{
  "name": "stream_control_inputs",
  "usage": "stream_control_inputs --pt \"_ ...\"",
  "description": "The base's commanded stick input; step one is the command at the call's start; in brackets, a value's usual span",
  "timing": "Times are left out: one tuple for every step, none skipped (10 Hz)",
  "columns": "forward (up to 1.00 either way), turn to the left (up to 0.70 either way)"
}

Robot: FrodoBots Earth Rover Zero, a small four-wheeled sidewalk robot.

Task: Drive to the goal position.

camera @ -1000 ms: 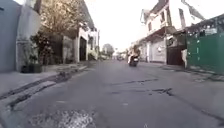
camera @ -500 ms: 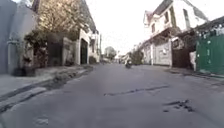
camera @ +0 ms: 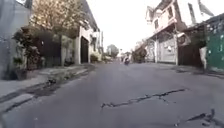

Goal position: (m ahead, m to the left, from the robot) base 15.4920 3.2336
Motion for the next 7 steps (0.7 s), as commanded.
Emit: stream_control_inputs --pt "1.0 0.01" --pt "1.0 0.01" --pt "1.0 0.01" --pt "1.0 0.01" --pt "1.0 0.01" --pt "1.0 0.01" --pt "1.0 0.01"
